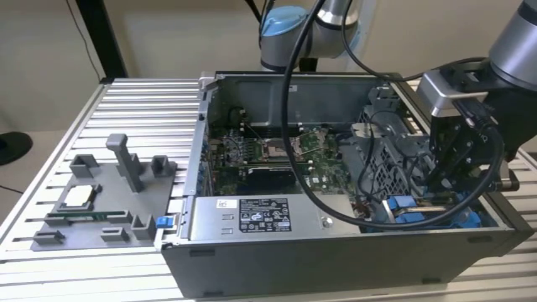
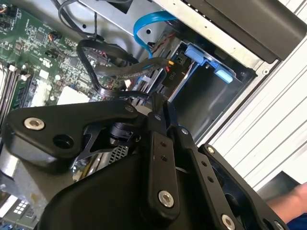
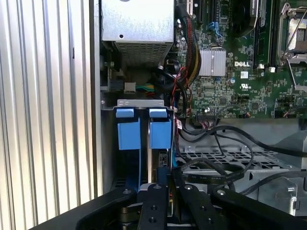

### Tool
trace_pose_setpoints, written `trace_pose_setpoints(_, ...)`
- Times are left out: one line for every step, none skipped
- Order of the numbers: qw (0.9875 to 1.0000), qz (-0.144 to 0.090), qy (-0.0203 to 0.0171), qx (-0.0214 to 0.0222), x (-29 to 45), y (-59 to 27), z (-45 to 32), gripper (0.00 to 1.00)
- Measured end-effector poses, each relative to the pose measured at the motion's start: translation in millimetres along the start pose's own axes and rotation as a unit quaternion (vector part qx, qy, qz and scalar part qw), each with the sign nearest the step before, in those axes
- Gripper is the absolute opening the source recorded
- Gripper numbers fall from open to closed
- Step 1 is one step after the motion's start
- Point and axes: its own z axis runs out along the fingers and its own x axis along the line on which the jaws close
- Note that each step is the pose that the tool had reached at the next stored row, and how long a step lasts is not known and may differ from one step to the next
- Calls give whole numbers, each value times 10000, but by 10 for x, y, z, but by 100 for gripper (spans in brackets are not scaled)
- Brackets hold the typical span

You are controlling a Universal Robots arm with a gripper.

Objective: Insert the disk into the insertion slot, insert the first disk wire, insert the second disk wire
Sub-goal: 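Insert the second disk wire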

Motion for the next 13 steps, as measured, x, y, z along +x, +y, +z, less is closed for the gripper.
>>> trace_pose_setpoints(10000, -3, 1, 0, 0, -2, 3, 0)
trace_pose_setpoints(10000, -5, 2, 0, 1, -3, 6, 0)
trace_pose_setpoints(10000, -8, 3, -1, 1, -4, 8, 0)
trace_pose_setpoints(10000, -10, 3, -1, 1, -5, 10, 0)
trace_pose_setpoints(10000, -11, 4, -1, 2, -5, 12, 0)
trace_pose_setpoints(10000, -11, 5, -1, 2, -5, 12, 0)
trace_pose_setpoints(10000, -11, 6, -1, 2, -5, 13, 0)
trace_pose_setpoints(10000, -11, 5, -1, 2, -5, 14, 0)
trace_pose_setpoints(10000, -11, 4, -1, 2, -5, 19, 0)
trace_pose_setpoints(10000, -11, 4, -1, 3, -5, 24, 0)
trace_pose_setpoints(10000, -11, 5, -1, 3, -5, 28, 0)
trace_pose_setpoints(10000, -11, 5, -1, 3, -6, 33, 0)
trace_pose_setpoints(10000, -11, 5, -1, 4, -8, 38, 0)
